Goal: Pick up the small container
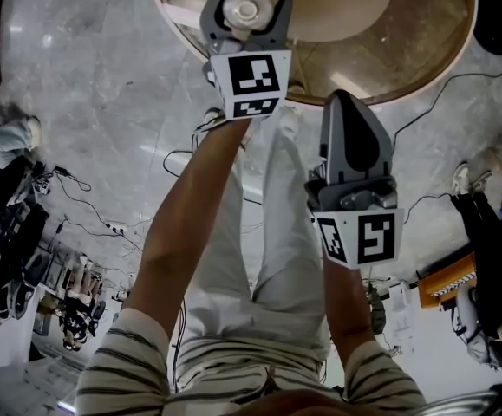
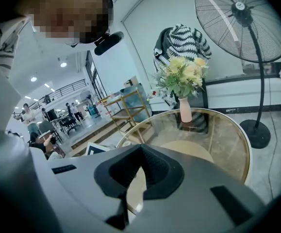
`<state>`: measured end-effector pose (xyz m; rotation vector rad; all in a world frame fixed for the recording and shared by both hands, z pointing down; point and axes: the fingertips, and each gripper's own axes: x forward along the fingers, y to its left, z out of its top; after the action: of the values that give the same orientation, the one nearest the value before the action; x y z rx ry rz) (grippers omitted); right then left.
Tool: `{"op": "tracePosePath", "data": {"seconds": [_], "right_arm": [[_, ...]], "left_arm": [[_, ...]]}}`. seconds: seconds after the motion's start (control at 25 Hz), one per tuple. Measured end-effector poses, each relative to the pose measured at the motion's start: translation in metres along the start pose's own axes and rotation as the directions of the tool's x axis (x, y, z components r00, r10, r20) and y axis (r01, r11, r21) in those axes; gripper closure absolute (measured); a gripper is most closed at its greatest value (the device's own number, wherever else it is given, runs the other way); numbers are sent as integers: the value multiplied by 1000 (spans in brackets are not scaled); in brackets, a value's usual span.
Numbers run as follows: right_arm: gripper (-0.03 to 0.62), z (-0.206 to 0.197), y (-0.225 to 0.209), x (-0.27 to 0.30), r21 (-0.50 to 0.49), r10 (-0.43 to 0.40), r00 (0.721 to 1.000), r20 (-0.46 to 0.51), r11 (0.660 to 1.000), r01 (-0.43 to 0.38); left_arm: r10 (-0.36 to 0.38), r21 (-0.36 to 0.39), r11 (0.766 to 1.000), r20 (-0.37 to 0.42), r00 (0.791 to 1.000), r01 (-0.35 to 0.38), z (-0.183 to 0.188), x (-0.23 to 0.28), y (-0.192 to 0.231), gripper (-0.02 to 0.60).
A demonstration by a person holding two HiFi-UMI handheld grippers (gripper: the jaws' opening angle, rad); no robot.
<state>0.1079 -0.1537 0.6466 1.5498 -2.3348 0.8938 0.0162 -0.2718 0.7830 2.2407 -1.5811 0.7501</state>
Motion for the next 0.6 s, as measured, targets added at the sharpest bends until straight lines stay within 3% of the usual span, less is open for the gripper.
{"op": "tracePosePath", "data": {"seconds": [0.6], "right_arm": [[585, 11, 9, -12, -27, 6, 1000, 13, 1000, -6]], "left_arm": [[-14, -30, 999, -13, 1000, 14, 11, -17, 4, 252]]}}
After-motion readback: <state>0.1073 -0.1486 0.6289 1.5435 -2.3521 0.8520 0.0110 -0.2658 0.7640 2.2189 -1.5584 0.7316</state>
